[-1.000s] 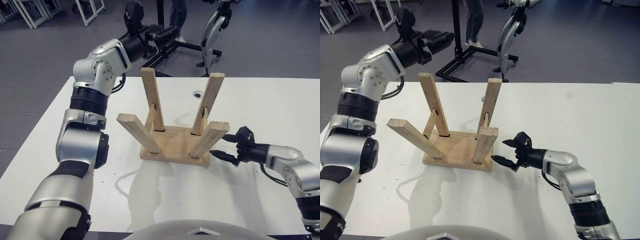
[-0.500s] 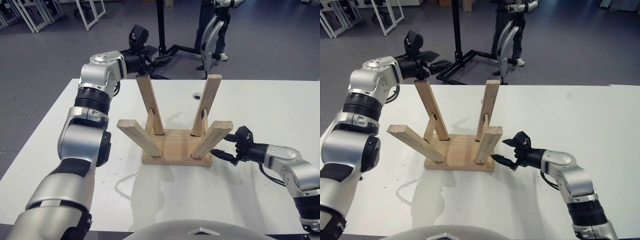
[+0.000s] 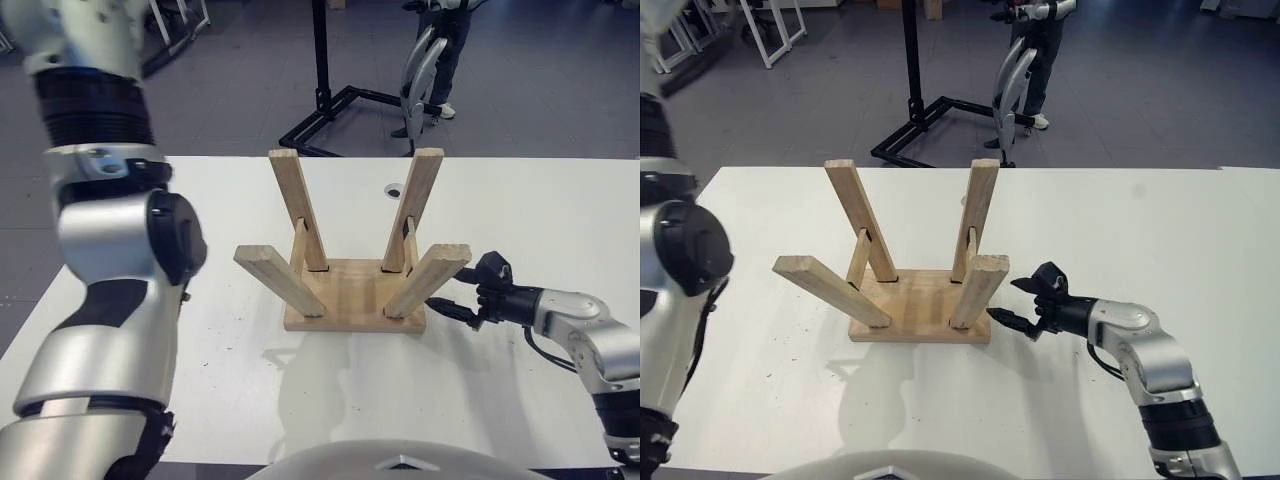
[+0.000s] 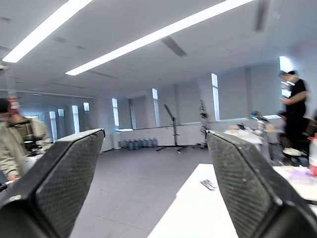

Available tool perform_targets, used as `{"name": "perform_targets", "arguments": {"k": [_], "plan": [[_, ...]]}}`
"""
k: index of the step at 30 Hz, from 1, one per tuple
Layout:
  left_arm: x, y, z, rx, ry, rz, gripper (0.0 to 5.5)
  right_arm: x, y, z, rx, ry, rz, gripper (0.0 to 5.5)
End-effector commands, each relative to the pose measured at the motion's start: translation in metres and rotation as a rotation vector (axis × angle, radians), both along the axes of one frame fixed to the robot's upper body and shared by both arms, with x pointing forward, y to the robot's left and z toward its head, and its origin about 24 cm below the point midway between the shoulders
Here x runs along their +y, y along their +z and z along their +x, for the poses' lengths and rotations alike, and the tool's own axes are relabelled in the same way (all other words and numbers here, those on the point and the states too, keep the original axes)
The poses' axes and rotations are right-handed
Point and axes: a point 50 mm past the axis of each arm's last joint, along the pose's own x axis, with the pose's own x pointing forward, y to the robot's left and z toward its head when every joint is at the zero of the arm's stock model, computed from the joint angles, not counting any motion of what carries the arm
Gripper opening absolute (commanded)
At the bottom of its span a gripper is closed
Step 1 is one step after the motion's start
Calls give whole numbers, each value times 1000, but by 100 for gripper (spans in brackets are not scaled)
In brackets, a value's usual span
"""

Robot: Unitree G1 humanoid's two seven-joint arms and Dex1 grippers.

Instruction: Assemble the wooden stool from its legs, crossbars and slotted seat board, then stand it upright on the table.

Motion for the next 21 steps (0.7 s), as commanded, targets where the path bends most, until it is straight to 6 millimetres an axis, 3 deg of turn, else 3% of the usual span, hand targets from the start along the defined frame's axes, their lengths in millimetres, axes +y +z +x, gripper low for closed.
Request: {"name": "perform_targets", "arguments": {"k": [1,2,5,9,15,21], "plan": [[58,-89,-38,298,-92,277,378,-18,44,2,-19,94,25,459],[73,-104,-53,365,-116,313,378,-21,56,0,-10,143,26,459],[106,-118,-88,473,-168,339,378,-28,84,-14,82,304,47,459],[129,-127,-105,548,-170,371,378,-28,105,-20,114,396,83,459],[93,-145,-117,555,-329,496,378,-1,127,-4,-51,374,158,459],[82,-154,-119,545,-358,573,378,12,127,-13,-22,417,186,459]]}}
